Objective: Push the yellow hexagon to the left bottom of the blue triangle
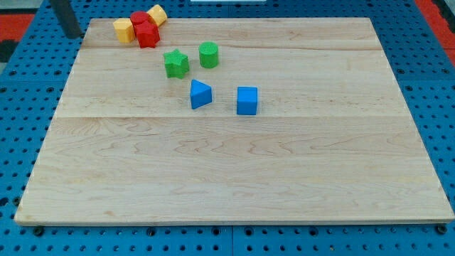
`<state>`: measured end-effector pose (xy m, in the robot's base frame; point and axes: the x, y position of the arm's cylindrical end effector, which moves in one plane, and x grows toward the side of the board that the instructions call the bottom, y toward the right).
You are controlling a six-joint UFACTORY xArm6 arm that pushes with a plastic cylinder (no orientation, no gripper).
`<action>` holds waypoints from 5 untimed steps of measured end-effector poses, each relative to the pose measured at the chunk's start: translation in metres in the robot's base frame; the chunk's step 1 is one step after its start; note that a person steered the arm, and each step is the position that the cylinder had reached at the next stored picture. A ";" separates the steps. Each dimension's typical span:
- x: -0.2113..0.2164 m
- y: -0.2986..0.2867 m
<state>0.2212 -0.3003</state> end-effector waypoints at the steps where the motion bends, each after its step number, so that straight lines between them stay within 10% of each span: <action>1: -0.015 0.020; 5: 0.029 0.112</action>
<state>0.2504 -0.1881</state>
